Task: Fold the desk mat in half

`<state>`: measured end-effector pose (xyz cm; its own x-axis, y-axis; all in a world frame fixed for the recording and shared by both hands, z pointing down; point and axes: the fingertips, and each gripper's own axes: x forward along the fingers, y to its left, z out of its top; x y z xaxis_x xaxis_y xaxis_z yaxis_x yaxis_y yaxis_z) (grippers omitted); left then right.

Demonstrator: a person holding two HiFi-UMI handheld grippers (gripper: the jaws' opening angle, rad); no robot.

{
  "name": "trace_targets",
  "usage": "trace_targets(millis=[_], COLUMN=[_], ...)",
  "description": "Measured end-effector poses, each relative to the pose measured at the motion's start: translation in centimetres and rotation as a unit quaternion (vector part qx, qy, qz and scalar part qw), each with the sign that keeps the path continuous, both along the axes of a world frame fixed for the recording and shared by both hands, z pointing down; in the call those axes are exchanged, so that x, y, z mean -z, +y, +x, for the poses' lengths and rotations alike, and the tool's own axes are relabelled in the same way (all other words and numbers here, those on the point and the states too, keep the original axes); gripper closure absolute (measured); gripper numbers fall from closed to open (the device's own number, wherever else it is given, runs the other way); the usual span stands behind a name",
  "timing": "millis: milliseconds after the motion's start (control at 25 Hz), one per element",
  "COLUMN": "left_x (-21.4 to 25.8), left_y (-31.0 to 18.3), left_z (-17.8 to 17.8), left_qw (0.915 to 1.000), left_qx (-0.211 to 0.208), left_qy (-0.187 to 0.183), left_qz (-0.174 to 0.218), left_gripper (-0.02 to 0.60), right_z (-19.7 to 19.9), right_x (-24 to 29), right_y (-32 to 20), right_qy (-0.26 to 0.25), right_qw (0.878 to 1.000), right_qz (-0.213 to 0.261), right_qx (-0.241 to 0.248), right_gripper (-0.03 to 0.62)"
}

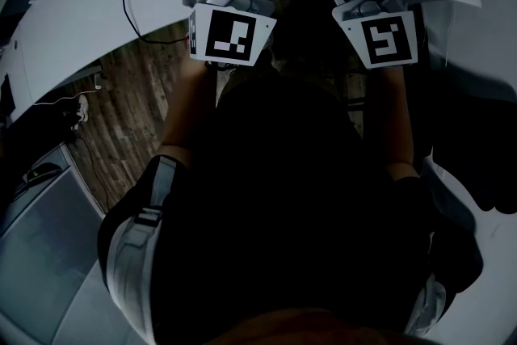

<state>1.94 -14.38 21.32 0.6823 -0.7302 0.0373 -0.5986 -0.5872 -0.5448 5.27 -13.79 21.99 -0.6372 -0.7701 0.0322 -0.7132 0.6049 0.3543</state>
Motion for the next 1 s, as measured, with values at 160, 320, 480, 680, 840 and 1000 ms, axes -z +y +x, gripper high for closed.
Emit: trace_targets(millis=[160, 320, 480, 680, 840, 1000], left_x=[0.4, 0.6, 0.8, 1.8, 2.0, 2.3], left_y=[3.1, 6.0, 9.0, 9.8, 10.3, 11.2], left_z=[1.1, 1.8, 2.5, 2.6, 2.1, 1.6], left_qw=[1.0, 1.0, 0.9999, 0.9998, 0.9998, 0.9994], left_qx=[0.004, 0.009, 0.005, 0.002, 0.011, 0.026], left_qy=[-0.001, 0.0, -0.003, -0.002, -0.002, -0.009], left_qz=[0.003, 0.003, 0.012, 0.018, 0.016, 0.022], left_gripper=[0.569, 0.569, 0.569, 0.569, 0.569, 0.569], right_z=[0.9, 1.4, 1.4, 1.4, 1.4, 1.5], right_x=[1.0, 1.2, 1.3, 2.3, 2.3, 2.1], right_y=[3.2, 6.4, 9.2, 10.0, 10.5, 11.6], right_qy=[-0.013, -0.027, -0.037, -0.035, -0.029, -0.025], right_qw=[1.0, 0.999, 0.998, 0.998, 0.998, 0.998], right_qz=[0.012, 0.009, 0.015, 0.031, 0.04, 0.041], right_qx=[0.011, 0.025, 0.038, 0.033, 0.028, 0.033], right_gripper=[0.514, 0.561, 0.565, 0.565, 0.565, 0.565])
